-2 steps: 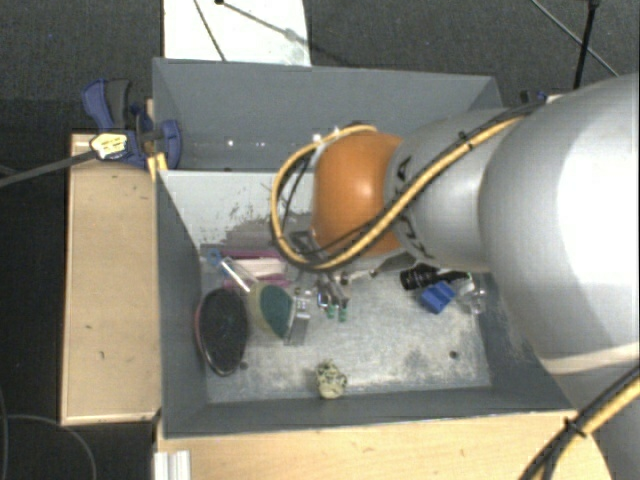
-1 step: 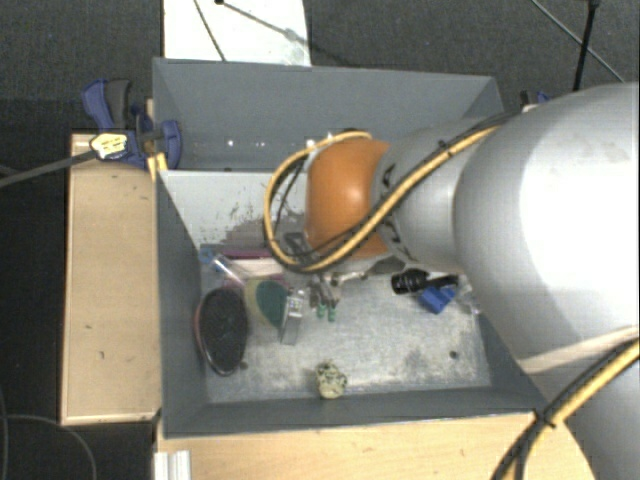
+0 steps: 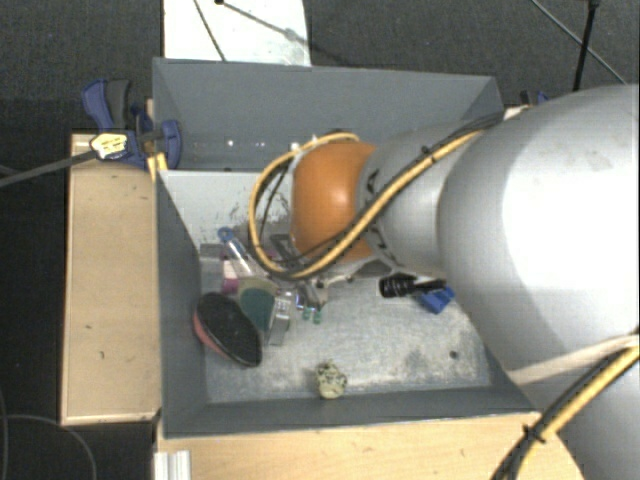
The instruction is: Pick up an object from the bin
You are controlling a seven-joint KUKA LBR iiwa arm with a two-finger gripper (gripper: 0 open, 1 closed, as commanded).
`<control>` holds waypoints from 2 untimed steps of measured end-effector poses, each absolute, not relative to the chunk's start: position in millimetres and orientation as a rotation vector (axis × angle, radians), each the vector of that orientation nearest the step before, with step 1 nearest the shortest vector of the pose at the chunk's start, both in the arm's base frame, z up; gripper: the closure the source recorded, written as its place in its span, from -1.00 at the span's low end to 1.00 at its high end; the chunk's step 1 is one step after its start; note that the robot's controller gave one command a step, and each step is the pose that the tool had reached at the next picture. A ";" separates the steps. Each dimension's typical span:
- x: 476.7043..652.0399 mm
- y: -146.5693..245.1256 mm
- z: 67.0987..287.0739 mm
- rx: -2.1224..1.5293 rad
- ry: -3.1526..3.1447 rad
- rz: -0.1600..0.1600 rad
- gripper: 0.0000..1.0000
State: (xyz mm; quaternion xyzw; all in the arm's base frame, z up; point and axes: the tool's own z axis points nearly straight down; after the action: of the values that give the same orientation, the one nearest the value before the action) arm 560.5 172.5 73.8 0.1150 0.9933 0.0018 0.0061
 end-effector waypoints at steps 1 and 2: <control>565.8 171.9 78.8 0.360 3.094 0.011 1.00; 567.5 172.0 99.5 0.361 3.115 0.004 1.00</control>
Offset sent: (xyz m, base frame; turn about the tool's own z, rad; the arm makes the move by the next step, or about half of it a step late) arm 0.0000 0.0000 0.0000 0.0000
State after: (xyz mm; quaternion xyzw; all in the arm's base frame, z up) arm 567.5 172.0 99.5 0.1153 0.9933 0.0012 0.0030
